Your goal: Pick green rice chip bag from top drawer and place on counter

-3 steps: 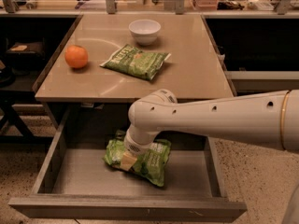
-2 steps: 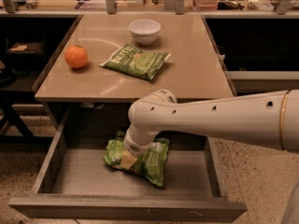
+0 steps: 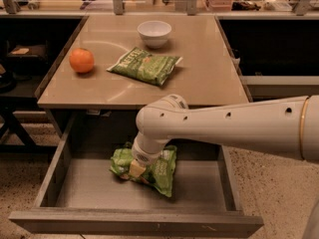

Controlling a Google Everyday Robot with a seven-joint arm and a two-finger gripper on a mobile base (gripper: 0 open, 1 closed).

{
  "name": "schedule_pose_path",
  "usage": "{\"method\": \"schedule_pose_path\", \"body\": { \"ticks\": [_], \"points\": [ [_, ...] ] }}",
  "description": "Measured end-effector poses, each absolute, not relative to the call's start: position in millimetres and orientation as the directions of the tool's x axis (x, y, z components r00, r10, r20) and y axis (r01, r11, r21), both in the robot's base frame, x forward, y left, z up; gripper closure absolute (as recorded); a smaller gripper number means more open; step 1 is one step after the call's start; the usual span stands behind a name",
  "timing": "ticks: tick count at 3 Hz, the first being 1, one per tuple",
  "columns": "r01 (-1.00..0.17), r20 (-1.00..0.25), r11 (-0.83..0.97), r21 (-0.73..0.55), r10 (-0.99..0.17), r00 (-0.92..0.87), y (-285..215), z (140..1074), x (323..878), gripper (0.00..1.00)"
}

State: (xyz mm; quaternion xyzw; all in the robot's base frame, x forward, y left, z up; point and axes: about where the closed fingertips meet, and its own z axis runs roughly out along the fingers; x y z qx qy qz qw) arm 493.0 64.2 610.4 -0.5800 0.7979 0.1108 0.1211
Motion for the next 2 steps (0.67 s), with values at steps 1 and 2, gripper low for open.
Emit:
{"method": "schedule_pose_path", "body": {
  "ticks": [1,2],
  "points": [
    [-0.945,-0.338,0.323,0.048,-0.885,-0.319,44.4,645.0,488.9,1.0],
    [-0.93,-0.333,0.363,0.05,-0.872,-0.358,13.6,692.1,484.1,1.0]
  ]
}}
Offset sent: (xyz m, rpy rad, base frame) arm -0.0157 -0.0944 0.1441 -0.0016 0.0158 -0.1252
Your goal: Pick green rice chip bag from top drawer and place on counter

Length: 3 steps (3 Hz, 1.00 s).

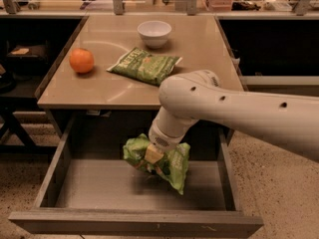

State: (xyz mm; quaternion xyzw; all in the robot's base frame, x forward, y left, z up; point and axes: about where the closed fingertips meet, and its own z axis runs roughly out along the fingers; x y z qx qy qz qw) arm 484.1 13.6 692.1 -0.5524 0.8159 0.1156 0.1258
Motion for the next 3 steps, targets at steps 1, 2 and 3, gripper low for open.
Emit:
{"method": "schedule_pose_path", "body": {
  "ticks": [1,2,3],
  "points": [
    [-0.913,-0.297,0.407,0.03,-0.869,-0.397,-20.2,732.9,476.5,1.0],
    [-0.887,-0.252,0.462,-0.019,-0.861,-0.443,-54.6,773.9,473.7,1.0],
    [-0.847,-0.217,0.522,-0.095,-0.842,-0.494,-86.9,817.4,475.7,1.0]
  ]
}}
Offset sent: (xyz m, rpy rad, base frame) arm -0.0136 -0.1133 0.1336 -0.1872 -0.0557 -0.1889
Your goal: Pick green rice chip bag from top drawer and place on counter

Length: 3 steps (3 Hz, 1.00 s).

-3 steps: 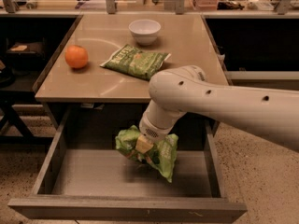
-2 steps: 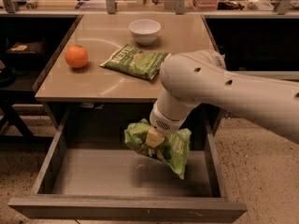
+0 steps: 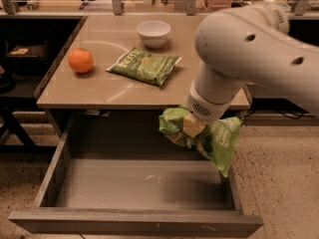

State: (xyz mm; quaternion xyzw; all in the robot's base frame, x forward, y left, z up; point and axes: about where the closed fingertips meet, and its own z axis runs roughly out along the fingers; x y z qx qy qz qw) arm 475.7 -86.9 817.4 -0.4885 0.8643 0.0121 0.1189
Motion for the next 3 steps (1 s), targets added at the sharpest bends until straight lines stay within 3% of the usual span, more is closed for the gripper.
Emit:
{"method": "schedule_pose_path", "body": {
  "ticks": [3],
  "points": [
    [-0.771,-0.221,0.595,-0.229,-0.803,-0.554,-136.5,906.0,537.8,1.0]
  ]
}}
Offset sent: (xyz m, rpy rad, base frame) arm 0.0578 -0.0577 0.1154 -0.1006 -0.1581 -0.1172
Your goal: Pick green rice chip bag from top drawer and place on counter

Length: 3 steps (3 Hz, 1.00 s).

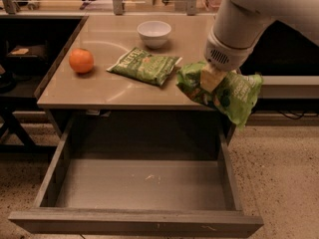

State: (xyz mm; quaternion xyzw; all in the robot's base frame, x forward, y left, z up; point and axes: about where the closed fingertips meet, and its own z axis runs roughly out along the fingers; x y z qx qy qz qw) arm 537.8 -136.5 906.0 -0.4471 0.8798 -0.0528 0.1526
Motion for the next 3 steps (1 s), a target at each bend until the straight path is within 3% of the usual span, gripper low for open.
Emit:
{"method": "schedule_pose_path", "body": {
  "ticks": [3],
  "points": [
    [-0.74,-0.23,0.637,-0.217,-0.77,-0.595,-166.5,900.7,625.4,1.0]
  ]
}}
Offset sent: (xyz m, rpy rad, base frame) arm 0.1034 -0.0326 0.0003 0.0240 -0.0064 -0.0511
